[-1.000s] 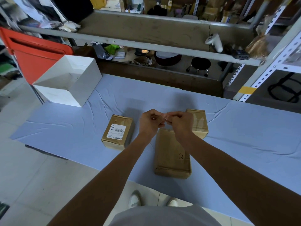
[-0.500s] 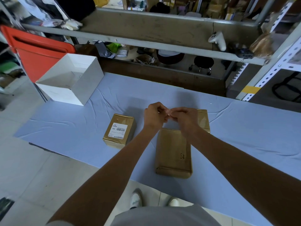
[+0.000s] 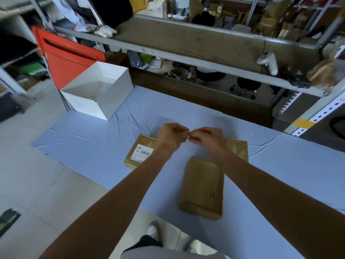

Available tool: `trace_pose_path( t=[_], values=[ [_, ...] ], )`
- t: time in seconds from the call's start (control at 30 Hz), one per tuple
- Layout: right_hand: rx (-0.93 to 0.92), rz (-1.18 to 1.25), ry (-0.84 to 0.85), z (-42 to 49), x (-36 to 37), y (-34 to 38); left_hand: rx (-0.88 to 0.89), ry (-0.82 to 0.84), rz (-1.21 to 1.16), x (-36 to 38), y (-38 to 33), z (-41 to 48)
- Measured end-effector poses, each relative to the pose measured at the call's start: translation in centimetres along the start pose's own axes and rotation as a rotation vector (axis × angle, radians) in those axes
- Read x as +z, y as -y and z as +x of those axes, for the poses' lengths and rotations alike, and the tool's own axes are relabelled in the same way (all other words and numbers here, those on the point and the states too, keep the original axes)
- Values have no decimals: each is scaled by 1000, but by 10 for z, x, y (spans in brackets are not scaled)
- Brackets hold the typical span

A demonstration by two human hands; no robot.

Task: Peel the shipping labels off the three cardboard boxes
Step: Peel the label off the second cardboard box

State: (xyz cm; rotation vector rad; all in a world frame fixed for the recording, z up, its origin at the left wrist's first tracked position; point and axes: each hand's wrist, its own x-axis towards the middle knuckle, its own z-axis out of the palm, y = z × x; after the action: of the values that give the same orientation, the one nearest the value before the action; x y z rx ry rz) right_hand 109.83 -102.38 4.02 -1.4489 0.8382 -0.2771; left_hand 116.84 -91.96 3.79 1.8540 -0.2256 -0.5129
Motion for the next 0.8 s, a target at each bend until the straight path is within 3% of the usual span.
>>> trace_pose_path(
  t=[0.1, 0.27, 0.37, 0.63, 0.8],
  values=[
    [-36, -158, 69, 6, 18, 7, 37, -46, 155, -21, -1, 5],
    [-351, -664, 153, 12, 56, 18, 80, -121, 332, -68, 1, 24],
    [-407, -840, 168, 18, 89, 23, 96, -137, 405, -106, 7, 47],
    [-403, -1102, 218, 50, 192, 55, 146, -165, 532, -219, 12, 121],
    [-383, -1133, 232, 71, 249, 69, 115, -145, 571, -273, 16, 165]
  ],
)
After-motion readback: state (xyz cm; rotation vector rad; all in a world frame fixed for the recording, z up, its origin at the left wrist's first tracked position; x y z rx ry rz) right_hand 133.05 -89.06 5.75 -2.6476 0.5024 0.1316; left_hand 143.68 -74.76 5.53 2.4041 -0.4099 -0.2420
